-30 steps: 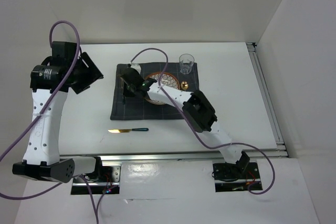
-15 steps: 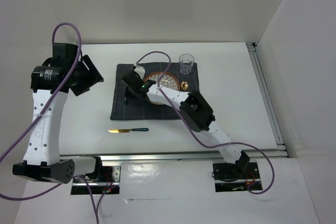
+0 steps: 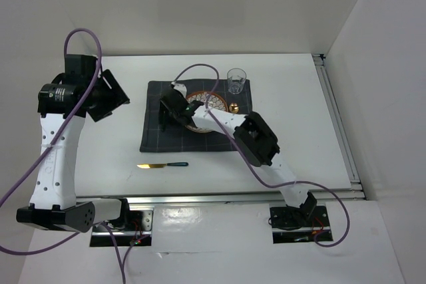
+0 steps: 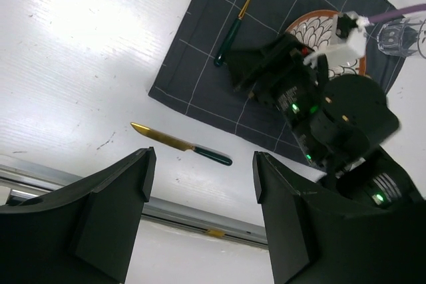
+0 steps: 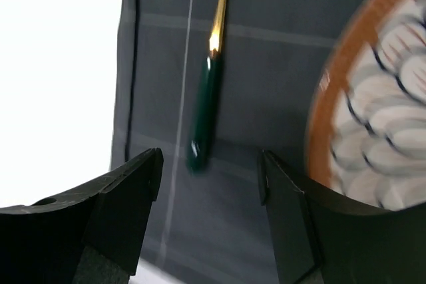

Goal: Set the dinner table for one person

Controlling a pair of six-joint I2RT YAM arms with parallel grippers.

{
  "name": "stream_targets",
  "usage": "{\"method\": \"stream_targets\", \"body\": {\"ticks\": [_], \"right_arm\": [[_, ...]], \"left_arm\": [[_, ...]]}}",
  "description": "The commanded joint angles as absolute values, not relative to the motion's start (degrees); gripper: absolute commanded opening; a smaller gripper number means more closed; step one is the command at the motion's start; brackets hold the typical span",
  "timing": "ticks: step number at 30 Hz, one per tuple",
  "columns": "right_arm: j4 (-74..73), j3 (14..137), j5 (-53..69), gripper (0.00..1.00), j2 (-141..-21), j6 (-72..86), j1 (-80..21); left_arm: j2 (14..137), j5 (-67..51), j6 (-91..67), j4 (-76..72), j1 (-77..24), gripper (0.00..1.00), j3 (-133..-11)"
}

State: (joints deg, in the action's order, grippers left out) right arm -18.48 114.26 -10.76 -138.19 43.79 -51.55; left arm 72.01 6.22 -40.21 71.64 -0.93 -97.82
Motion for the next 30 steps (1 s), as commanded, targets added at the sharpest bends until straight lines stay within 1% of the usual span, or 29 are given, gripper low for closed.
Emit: {"method": "stream_targets", "body": {"ticks": [1, 2, 3, 4, 5, 7, 9, 12, 15, 18, 25, 26, 29, 30], "right_arm": [[-14.8, 108.1, -7.0, 0.70, -124.8, 34.7, -51.6], [-14.2, 102.4, -4.6, 0.70, -122.8, 31.4, -51.6], [-14.2, 99.5, -2.4, 0.70, -118.6, 25.3, -51.6], [-13.3, 96.1, 2.3, 0.70, -116.3, 21.8, -51.6], [-13.3, 89.8, 4.2, 0.70, -114.2, 18.8, -52.1], [-13.3, 84.1, 6.7, 0.72, -108.6, 11.7, -53.6], [-15.0, 78.1, 7.6, 0.76, -106.4, 5.8, -54.7], [-15.0, 73.0, 9.1, 0.77, -104.6, 1.9, -56.5], [-15.0, 73.5, 9.0, 0.77, -106.2, -0.3, -58.2], [-15.0, 77.1, 7.9, 0.77, -109.6, -1.3, -59.8], [-14.3, 80.1, 2.9, 0.77, -116.5, -4.6, -62.8], [-13.7, 80.1, 2.3, 0.76, -117.2, -4.6, -62.8], [-13.2, 80.1, 2.3, 0.67, -117.9, -5.1, -62.8], [-13.2, 79.5, 2.8, 0.57, -117.9, -5.1, -62.8]], "left_arm": [[71.5, 6.8, -37.7, 71.7, -0.6, 0.77, -99.8], [71.5, 8.5, -37.7, 71.7, -0.6, 0.77, -99.8], [71.5, 9.7, -37.7, 71.7, -0.6, 0.77, -99.8], [71.5, 10.7, -37.7, 71.7, -0.6, 0.77, -99.8], [71.5, 12.3, -37.7, 71.7, -0.6, 0.77, -99.1], [71.5, 12.3, -37.2, 71.1, -0.6, 0.77, -99.1], [71.5, 12.3, -37.2, 71.1, -0.6, 0.77, -98.6], [71.5, 11.2, -37.2, 70.4, -0.6, 0.77, -96.9], [72.0, 10.6, -37.2, 69.7, -0.6, 0.77, -95.7], [72.0, 10.1, -37.2, 69.2, -0.6, 0.77, -95.2], [72.0, 10.8, -37.2, 69.2, -0.6, 0.77, -95.8], [72.0, 10.8, -37.2, 69.2, -0.1, 0.77, -95.8], [72.5, 10.8, -37.2, 69.2, -0.1, 0.77, -95.3], [72.5, 10.8, -37.2, 69.2, -0.1, 0.77, -95.3]]}}
